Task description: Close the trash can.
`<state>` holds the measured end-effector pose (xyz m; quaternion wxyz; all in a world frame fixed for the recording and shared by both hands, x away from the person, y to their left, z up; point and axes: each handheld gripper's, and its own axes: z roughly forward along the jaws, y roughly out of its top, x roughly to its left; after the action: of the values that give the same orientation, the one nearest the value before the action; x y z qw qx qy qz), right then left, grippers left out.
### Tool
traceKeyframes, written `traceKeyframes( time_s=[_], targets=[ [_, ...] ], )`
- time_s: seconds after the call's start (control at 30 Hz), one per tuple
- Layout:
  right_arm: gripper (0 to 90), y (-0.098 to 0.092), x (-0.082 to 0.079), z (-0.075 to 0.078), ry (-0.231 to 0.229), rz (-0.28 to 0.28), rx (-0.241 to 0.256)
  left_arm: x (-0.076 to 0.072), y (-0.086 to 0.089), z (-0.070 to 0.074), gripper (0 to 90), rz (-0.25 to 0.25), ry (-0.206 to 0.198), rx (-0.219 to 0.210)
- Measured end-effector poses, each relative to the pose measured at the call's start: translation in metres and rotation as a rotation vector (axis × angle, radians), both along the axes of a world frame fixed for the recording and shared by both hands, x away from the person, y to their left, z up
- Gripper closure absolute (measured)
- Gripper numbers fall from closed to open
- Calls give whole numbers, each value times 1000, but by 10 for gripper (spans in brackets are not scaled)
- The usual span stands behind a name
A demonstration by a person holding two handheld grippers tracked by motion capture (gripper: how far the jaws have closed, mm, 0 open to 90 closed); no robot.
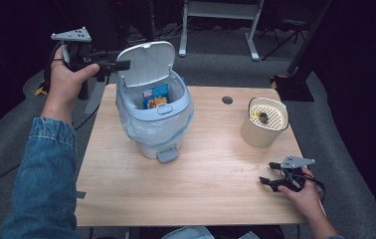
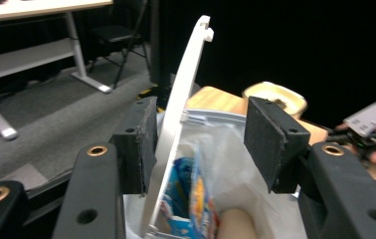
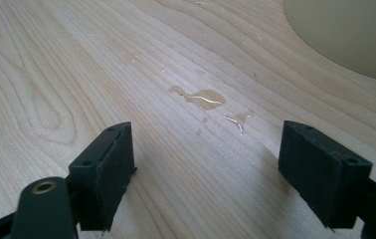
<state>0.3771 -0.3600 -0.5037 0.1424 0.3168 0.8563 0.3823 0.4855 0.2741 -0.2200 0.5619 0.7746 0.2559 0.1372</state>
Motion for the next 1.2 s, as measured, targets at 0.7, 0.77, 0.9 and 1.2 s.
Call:
traceKeyframes(
  time_s=[0.7, 0.77, 0.9, 1.2],
  targets=[
    [221, 0, 0, 0, 0, 0, 0, -22, -49, -39, 550, -211, 141, 44],
    [221, 0, 0, 0, 0, 0, 0, -21, -52, -42, 565, -220, 143, 47],
    [221, 0, 0, 0, 0, 0, 0, -18, -59, -47, 637, -223, 156, 71],
    [221, 0, 0, 0, 0, 0, 0, -9, -70, -53, 717, -170, 159, 86]
  ],
)
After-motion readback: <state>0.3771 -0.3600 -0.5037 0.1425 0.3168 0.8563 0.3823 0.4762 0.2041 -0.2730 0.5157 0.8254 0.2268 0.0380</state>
